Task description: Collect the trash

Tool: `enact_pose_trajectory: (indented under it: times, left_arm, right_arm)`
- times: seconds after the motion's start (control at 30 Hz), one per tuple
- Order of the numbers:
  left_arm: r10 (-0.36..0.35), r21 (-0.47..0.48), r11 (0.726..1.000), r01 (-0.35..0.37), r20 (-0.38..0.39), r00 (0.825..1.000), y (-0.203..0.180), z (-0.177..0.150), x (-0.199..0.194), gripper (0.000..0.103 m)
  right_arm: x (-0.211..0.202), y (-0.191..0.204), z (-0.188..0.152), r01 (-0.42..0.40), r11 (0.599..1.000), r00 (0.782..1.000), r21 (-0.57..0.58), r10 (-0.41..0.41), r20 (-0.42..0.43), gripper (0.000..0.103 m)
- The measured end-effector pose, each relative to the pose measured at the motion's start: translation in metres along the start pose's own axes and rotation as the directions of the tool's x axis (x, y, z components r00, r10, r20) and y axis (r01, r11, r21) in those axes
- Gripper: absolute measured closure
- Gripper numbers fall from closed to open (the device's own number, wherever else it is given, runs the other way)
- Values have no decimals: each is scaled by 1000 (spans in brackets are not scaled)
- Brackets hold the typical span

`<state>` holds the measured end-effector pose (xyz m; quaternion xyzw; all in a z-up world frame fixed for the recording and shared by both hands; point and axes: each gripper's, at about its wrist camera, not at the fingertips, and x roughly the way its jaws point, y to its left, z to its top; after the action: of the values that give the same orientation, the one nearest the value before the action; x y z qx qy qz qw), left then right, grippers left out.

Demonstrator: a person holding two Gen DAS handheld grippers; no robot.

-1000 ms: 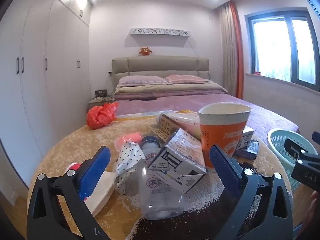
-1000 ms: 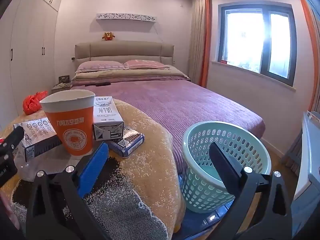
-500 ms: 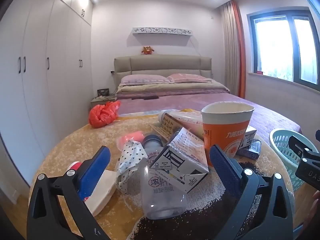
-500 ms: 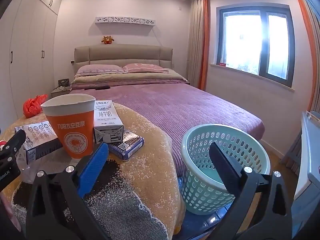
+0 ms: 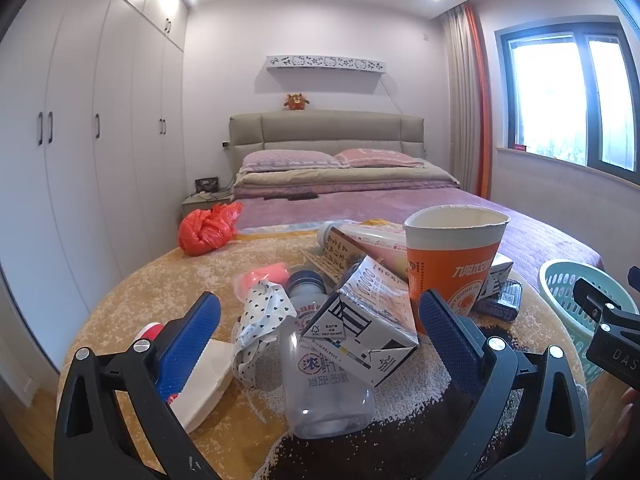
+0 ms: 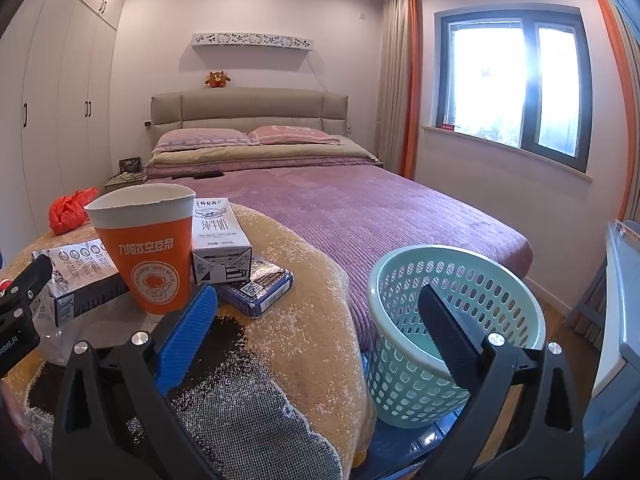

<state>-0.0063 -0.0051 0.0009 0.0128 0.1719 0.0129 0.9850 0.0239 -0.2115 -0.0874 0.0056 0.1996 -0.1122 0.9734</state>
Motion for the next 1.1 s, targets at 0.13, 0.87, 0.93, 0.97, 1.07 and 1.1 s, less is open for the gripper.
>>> enact_pose_trajectory:
  times: [0.13,0.87,0.93,0.97,1.07,1.1]
  left_arm:
    - [0,0,1000,0,0,1000,0,0,0,7]
    - [-3,0,1000,3,-1,1000,1,0,0,7]
    - [-2,1,1000,2,0,1000,1,0,-1,7]
    - [-3,1,1000,3,0,1000,1,0,-1,7]
    - [0,1,1000,0,3,1000,1,0,-2,7]
    - [0,-1,1000,0,4,1000,2,1,-2,7]
  right_arm:
    - [1,1,0,-3,1000,1000,-1,3,-1,6]
    - [0,3,-2,-12,1000,1000,0,12,-4,7]
    - [0,3,-2,-13,1000,1000,0,13,-4,7]
    - [0,3,-2,-13,1000,1000,0,13,-3,7]
    - [0,3,-2,-12,1000,1000,-1,12,-3,7]
    - [0,3,-2,-13,1000,1000,-2,13,-3,8]
